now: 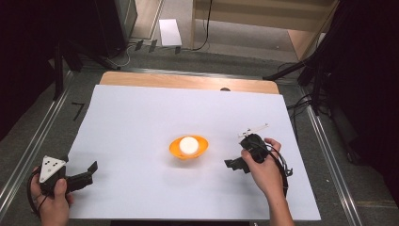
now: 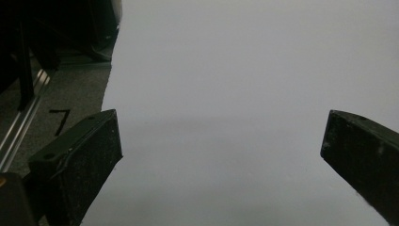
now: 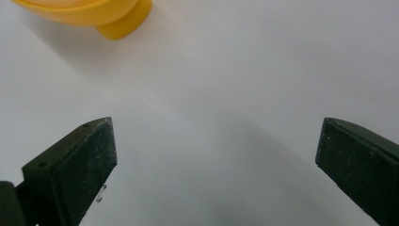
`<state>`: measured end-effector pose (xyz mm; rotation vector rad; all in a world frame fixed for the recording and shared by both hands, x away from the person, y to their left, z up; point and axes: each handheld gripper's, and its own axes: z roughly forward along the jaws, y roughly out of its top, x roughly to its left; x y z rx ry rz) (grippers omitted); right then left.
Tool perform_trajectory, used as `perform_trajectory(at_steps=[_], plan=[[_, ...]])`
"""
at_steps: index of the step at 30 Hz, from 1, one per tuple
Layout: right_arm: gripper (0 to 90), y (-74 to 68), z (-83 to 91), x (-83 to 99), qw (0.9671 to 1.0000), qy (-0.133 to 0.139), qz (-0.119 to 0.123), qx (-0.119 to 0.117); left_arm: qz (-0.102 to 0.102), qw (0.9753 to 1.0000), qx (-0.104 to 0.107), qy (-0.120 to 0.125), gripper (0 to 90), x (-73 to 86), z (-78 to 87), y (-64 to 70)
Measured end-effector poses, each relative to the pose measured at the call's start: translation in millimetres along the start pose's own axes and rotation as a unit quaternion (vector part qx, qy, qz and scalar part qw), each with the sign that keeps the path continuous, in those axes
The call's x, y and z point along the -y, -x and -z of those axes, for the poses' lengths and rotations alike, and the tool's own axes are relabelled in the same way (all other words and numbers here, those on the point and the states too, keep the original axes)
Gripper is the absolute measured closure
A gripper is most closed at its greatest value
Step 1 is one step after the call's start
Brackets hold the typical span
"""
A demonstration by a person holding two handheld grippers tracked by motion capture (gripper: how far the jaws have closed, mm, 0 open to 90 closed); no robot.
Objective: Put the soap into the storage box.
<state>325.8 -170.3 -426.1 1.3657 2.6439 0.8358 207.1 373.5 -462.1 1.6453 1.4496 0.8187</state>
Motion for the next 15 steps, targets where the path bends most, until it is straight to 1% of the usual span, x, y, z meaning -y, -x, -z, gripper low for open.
perform_trajectory(at_steps=[1,2,3,4,5,6,7,11,12,14,15], plan=[[0.0,4.1,1.7,6.1,0.9999,0.010,-0.002,-0.002,0.000,1.0000,0.001,-0.001,0.0,-0.1,-0.1,-0.1],[0.0,4.1,1.7,6.1,0.9999,0.010,-0.002,-0.002,0.000,1.0000,0.001,-0.001,0.0,-0.1,-0.1,-0.1],[0.0,7.6,3.9,11.7,0.9999,0.016,-0.006,-0.001,0.001,1.0000,0.000,-0.001,0.0,-0.1,-0.2,-0.1],[0.0,7.6,3.9,11.7,0.9999,0.016,-0.006,-0.001,0.001,1.0000,0.000,-0.001,0.0,-0.1,-0.2,-0.1],[0.0,9.8,5.4,15.7,0.9997,0.024,-0.007,-0.002,0.000,1.0000,0.000,-0.001,0.0,-0.1,-0.2,-0.1],[0.0,13.1,8.0,22.2,0.9995,0.029,-0.015,0.000,0.001,1.0000,0.000,0.000,0.0,0.0,-0.3,0.1],[0.0,13.1,8.0,22.2,0.9995,0.029,-0.015,0.000,0.001,1.0000,0.000,0.000,0.0,0.0,-0.3,0.1],[0.0,20.3,11.2,35.5,0.9990,0.040,-0.018,0.005,-0.002,1.0000,-0.001,0.000,0.0,0.0,0.3,0.2],[0.0,22.3,12.7,39.1,0.9987,0.047,-0.018,0.008,-0.003,1.0000,0.000,0.000,0.0,0.1,0.4,0.2],[0.0,29.2,17.1,49.0,0.9975,0.064,-0.030,0.006,-0.002,1.0000,0.000,0.000,0.0,0.1,0.3,0.2],[0.0,29.2,17.1,49.0,0.9975,0.064,-0.030,0.006,-0.001,1.0000,0.000,0.001,0.0,0.1,0.2,0.2]])
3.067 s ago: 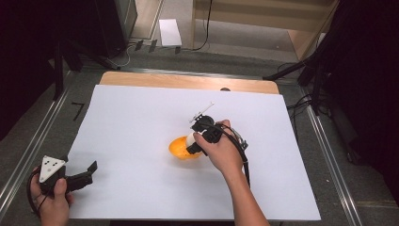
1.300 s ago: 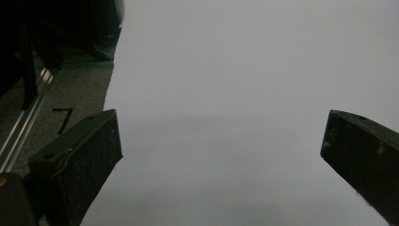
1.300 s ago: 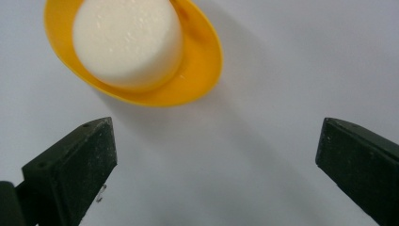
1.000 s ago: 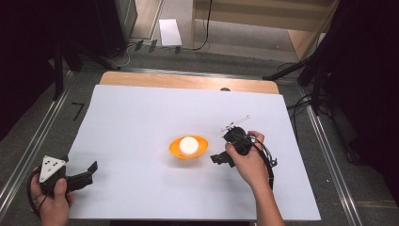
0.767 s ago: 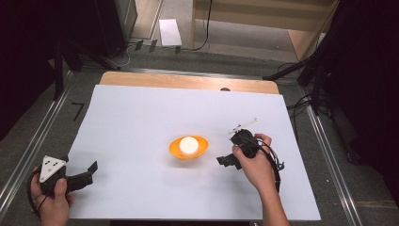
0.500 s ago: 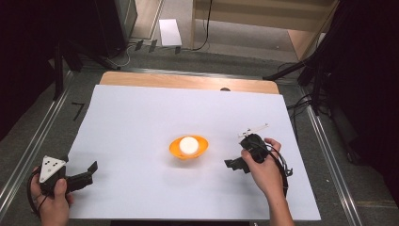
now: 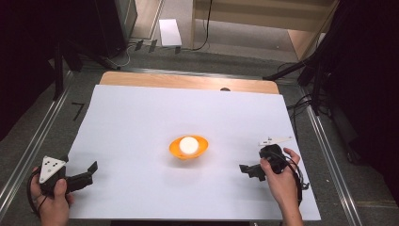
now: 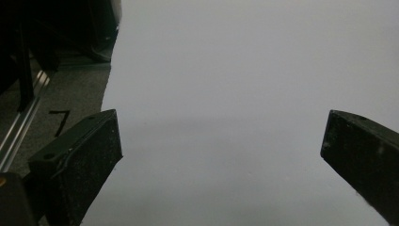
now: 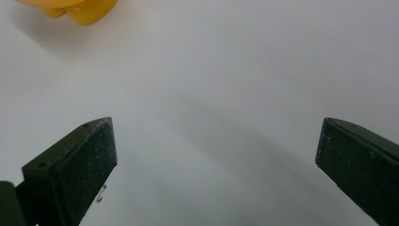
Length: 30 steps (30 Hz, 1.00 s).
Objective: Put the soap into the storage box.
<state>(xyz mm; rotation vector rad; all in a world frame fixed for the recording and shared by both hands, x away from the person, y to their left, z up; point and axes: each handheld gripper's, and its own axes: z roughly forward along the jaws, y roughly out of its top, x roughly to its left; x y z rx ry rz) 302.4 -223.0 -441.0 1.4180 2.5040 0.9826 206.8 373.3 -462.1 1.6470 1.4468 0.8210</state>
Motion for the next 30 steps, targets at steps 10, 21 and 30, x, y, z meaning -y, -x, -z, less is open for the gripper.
perform_trajectory(at_steps=[10,21,30], plan=[[0.0,23.0,19.9,31.9,0.9969,0.072,-0.015,0.026,-0.002,1.0000,-0.001,0.000,0.0,0.0,0.3,-0.2],[0.0,43.4,29.6,70.5,0.9924,0.111,-0.040,0.033,-0.001,1.0000,-0.001,0.000,0.0,0.0,0.1,0.1],[0.0,57.8,36.5,98.3,0.9881,0.132,-0.071,0.033,0.000,1.0000,-0.001,-0.001,0.0,-0.1,-0.3,0.1]])
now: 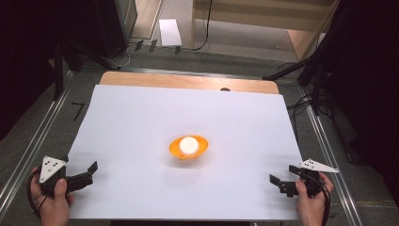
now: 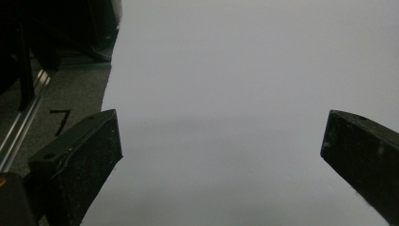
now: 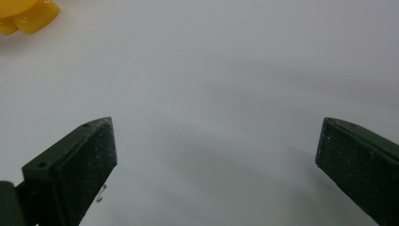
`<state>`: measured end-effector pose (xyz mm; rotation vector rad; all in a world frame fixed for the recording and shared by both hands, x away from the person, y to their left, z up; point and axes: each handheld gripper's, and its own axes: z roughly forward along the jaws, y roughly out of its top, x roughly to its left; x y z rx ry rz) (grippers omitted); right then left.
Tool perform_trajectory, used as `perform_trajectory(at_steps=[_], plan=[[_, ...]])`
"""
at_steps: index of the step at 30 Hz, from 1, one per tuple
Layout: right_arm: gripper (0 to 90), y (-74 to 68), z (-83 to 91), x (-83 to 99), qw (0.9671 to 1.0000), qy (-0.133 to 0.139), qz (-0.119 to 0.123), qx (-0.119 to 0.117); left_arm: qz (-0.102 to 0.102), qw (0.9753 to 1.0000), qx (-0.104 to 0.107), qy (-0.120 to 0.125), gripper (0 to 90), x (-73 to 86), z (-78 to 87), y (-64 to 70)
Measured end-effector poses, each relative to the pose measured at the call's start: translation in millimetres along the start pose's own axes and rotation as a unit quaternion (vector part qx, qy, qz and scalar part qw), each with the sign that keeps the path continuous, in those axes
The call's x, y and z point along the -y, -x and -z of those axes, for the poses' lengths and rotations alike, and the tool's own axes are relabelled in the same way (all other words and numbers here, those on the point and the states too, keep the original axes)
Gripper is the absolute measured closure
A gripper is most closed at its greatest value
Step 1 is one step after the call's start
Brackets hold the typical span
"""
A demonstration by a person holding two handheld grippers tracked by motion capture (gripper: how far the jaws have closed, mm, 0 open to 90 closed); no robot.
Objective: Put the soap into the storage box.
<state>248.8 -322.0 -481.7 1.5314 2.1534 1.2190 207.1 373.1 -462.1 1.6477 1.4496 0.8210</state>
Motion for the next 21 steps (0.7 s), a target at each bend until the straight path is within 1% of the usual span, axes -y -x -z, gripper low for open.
perform_trajectory(at_steps=[1,3,5,6,8,9,10,11,12,15,17,18,21], plan=[[0.0,1.3,2.6,2.2,1.0000,0.005,0.001,0.002,0.000,1.0000,0.000,0.000,0.0,0.0,0.0,-0.1],[0.0,3.8,7.5,8.3,0.9999,0.015,-0.007,0.005,0.002,1.0000,0.002,0.000,0.0,0.0,0.1,-0.5],[0.0,7.2,10.3,14.8,0.9997,0.022,-0.007,0.009,0.003,1.0000,0.002,-0.001,0.0,-0.1,-0.2,-0.8],[0.0,8.8,12.3,17.1,0.9994,0.030,-0.003,0.013,0.002,1.0000,0.003,-0.001,0.0,-0.1,-0.2,-1.0],[0.0,11.3,18.3,21.4,0.9987,0.048,-0.007,0.015,0.003,1.0000,0.003,0.001,0.0,0.1,0.3,-1.1],[0.0,14.1,21.9,25.1,0.9977,0.065,-0.009,0.012,0.004,1.0000,0.004,0.001,0.0,0.2,0.9,-1.6],[0.0,14.1,21.9,25.1,0.9977,0.065,-0.009,0.012,0.006,1.0000,0.003,0.003,0.0,0.3,1.3,-1.7],[0.0,16.2,23.7,27.0,0.9968,0.079,-0.013,-0.001,0.009,0.9999,0.003,0.005,0.0,0.5,1.6,-2.0],[0.0,16.2,23.7,27.0,0.9968,0.079,-0.013,-0.001,0.009,0.9999,0.003,0.005,0.0,0.5,1.6,-2.0],[0.0,19.9,26.1,29.5,0.9952,0.094,-0.023,-0.018,0.009,0.9999,0.004,0.005,0.0,0.6,1.7,-2.2],[0.0,22.5,28.1,31.4,0.9933,0.107,-0.037,-0.022,0.011,0.9999,0.004,0.006,0.0,0.7,1.8,-2.4],[0.0,24.8,29.4,32.5,0.9918,0.116,-0.048,-0.024,0.011,0.9999,0.004,0.006,0.0,0.7,1.9,-2.6],[0.0,25.4,29.7,32.6,0.9915,0.117,-0.052,-0.025,0.011,0.9999,0.004,0.005,0.0,0.6,1.6,-2.5]])
